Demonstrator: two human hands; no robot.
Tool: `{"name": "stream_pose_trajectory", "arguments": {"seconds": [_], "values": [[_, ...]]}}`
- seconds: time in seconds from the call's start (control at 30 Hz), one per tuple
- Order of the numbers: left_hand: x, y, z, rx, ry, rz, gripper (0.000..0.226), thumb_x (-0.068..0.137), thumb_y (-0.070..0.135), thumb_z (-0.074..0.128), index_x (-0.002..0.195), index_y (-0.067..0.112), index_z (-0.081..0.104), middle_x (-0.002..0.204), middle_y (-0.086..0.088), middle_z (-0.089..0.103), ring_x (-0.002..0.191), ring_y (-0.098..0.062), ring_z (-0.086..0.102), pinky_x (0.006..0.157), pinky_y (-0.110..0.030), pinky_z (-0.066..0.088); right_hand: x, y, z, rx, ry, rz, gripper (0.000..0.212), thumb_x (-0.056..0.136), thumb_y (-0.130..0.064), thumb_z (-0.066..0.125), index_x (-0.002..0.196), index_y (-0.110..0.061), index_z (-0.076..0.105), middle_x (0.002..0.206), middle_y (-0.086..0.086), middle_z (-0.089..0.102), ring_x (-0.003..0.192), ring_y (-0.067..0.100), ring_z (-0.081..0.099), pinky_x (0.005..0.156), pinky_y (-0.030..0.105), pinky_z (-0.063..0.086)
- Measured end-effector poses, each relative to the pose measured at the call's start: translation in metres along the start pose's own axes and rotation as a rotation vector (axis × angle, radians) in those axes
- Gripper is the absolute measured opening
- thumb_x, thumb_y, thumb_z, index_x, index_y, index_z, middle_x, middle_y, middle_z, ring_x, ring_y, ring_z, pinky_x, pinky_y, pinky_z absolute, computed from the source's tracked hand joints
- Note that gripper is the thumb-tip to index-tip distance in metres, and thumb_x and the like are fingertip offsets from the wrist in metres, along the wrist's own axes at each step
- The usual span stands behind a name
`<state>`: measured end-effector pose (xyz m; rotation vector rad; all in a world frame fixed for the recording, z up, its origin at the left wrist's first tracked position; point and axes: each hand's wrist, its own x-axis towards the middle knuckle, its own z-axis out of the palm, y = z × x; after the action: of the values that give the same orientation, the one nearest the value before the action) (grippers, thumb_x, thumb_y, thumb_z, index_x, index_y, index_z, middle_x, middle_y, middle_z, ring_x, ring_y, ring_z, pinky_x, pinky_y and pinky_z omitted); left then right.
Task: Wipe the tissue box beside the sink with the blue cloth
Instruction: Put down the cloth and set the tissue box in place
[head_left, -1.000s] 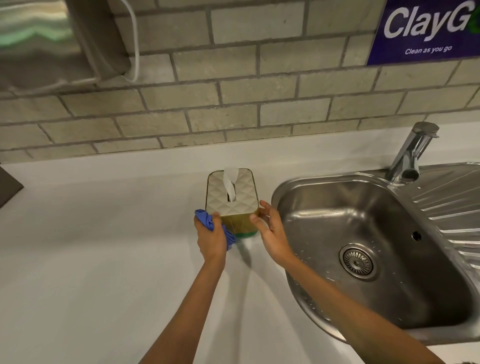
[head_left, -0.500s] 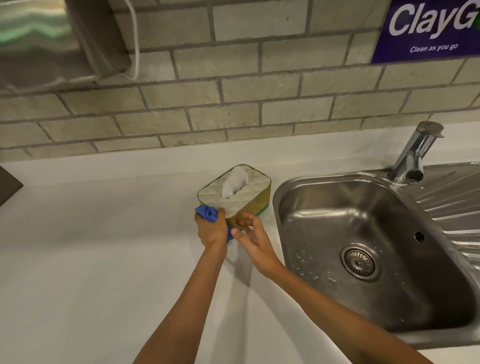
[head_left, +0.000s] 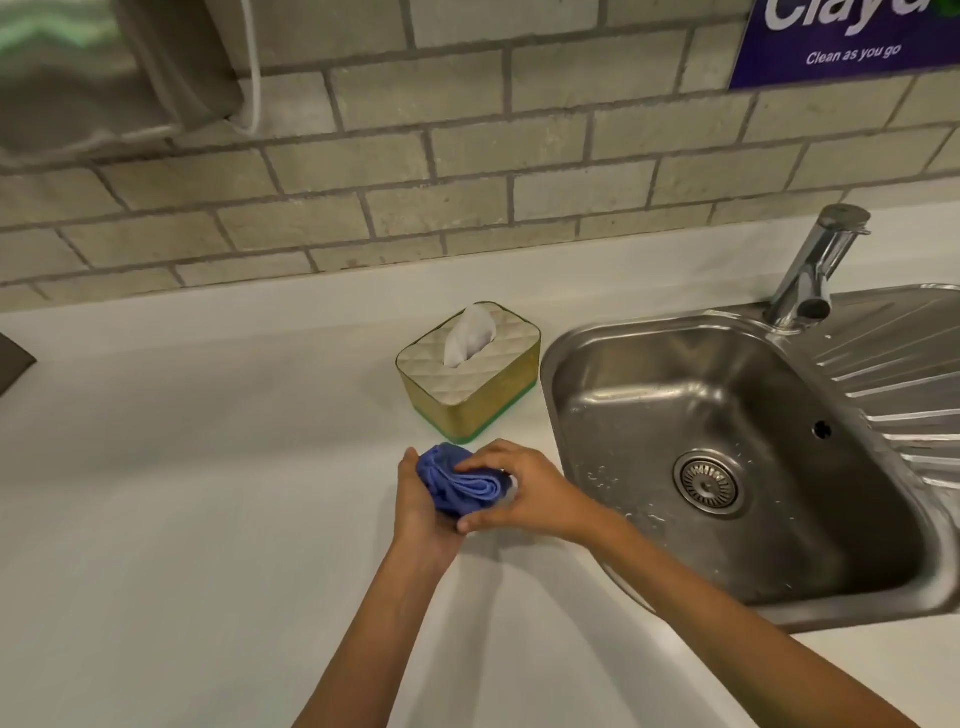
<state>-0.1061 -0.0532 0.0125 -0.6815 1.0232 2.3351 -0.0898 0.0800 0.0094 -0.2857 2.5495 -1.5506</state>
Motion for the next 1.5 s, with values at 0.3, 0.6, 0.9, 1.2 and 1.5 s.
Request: {"name": "stream_pose_trajectory", "arguments": {"seconds": [0.3,0.6,0.9,1.2,1.5], "values": [[-0.015,-0.009,-0.001,0.28,-0.29,-0.071,0.071,0.09,0.063,0.025,0.109,0.005,0.061,0.097,-0.012,0.075,0.092,-0.024,0.071,0.087,-0.037,0.052,-0.029,-0.01,-0.029,0.032,0.092,0.015,0.023,0.071,-0.015,0.077,0.089,-0.002,0.072,0.085,0.021,0.071,0.073,0.017,0.06,0.07,0.033,0.052],[-0.029,-0.047,0.004,0.814,-0.186,0.158,0.026,0.086,0.005,0.059,0.112,0.009,0.06,0.101,-0.007,0.069,0.077,-0.01,0.069,0.06,-0.015,0.056,-0.098,0.011,-0.08,0.335,0.443,0.287,0.018,0.082,0.001,0.062,0.099,-0.002,0.064,0.073,0.001,0.066,0.051,-0.004,0.061,0.056,0.015,0.053],[-0.063,-0.114,0.008,1.053,-0.075,0.244,0.017,0.088,0.017,0.063,0.072,0.012,0.058,0.082,-0.004,0.062,0.074,-0.016,0.057,0.06,-0.018,0.045,-0.202,0.043,-0.101,0.289,0.45,0.595,0.014,0.079,0.003,0.063,0.074,-0.01,0.06,0.069,0.008,0.059,0.066,0.016,0.058,0.043,0.016,0.052],[-0.082,-0.17,-0.002,1.359,-0.014,0.469,0.025,0.084,0.021,0.066,0.068,0.006,0.055,0.067,-0.01,0.055,0.063,-0.019,0.047,0.054,-0.022,0.033,-0.263,0.075,-0.082,0.038,0.431,0.75,0.012,0.074,-0.005,0.067,0.067,-0.01,0.058,0.07,0.009,0.061,0.058,0.016,0.06,0.044,0.018,0.053],[-0.087,-0.177,-0.006,1.572,0.164,0.613,0.043,0.085,0.035,0.063,0.119,0.009,0.056,0.12,-0.013,0.058,0.107,-0.029,0.058,0.085,-0.035,0.048,-0.265,0.07,-0.08,-0.284,0.486,0.739,0.043,0.071,-0.021,0.07,0.111,-0.01,0.057,0.096,0.012,0.065,0.081,0.024,0.057,0.07,0.03,0.045]]}}
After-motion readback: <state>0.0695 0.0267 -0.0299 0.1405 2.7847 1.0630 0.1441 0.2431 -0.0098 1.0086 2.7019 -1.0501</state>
